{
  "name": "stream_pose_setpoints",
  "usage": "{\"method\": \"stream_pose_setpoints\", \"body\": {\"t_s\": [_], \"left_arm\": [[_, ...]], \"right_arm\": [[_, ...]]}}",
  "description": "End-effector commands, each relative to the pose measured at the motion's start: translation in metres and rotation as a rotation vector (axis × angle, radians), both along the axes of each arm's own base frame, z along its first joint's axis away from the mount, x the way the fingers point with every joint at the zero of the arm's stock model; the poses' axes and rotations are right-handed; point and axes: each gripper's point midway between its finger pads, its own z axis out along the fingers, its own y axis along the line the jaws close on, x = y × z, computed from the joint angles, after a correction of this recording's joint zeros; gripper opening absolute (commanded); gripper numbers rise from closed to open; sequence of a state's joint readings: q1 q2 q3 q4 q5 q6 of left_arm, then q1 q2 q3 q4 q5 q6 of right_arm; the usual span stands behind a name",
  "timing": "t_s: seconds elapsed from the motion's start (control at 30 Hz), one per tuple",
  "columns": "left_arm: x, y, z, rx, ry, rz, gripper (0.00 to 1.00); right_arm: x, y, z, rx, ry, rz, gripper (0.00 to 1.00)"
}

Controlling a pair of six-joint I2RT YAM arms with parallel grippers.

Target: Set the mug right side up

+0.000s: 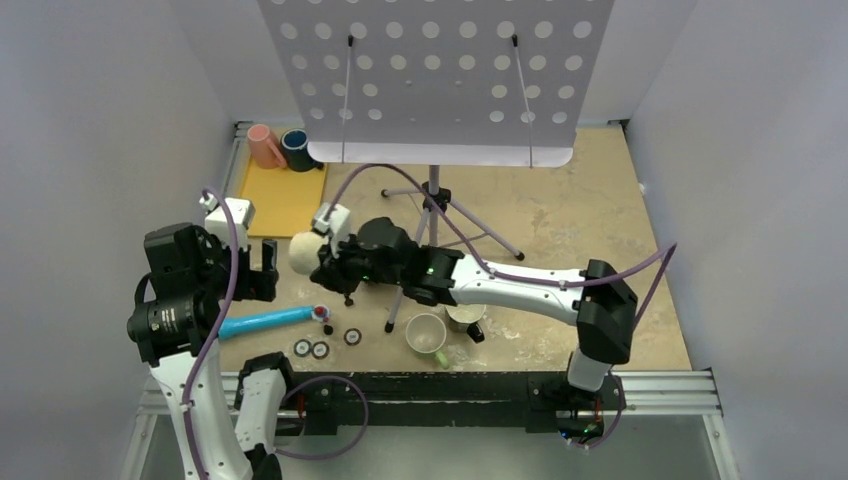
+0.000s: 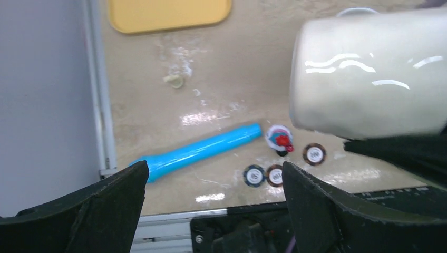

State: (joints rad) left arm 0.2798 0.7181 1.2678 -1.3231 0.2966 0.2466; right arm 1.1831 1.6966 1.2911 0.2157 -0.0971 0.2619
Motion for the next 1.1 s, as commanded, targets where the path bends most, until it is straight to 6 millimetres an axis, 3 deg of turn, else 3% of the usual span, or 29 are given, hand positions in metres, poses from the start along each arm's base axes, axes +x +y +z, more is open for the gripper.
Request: {"method": "stream_pose_setpoints", "body": {"t_s": [0.0, 0.1, 0.3, 0.57, 0.73, 0.93, 1.07], "left_arm": [[0.028, 0.046, 0.009, 0.177, -0.076, 0.14, 1.0], [0.046, 0.054, -0.004, 0.169, -0.053, 0.165, 1.0], [0.069, 0.056, -0.019, 0.13, -0.015, 0.172, 1.0], [0.076, 0.062, -0.025, 0.149, -0.015, 0.182, 1.0], [0.078, 0.062, -0.031, 0.141, -0.005, 0.184, 1.0], [0.081, 0.068, -0.031, 0.168, -0.009, 0.193, 1.0], [0.084, 0.069, -0.037, 0.161, 0.006, 0.194, 1.0]], "right_arm": [[-0.012, -0.021, -0.014, -0.421, -0.183, 0.069, 0.0], [-0.02, -0.032, -0.037, -0.593, -0.197, 0.086, 0.0], [-0.053, -0.053, -0.049, -0.723, -0.132, 0.185, 0.0], [-0.104, -0.086, -0.081, -0.862, -0.008, 0.39, 0.0], [-0.126, -0.084, -0.106, -0.906, 0.043, 0.51, 0.0], [-0.13, -0.095, -0.139, -1.072, 0.051, 0.54, 0.0], [-0.104, -0.093, -0.148, -1.144, -0.028, 0.417, 0.04]]}}
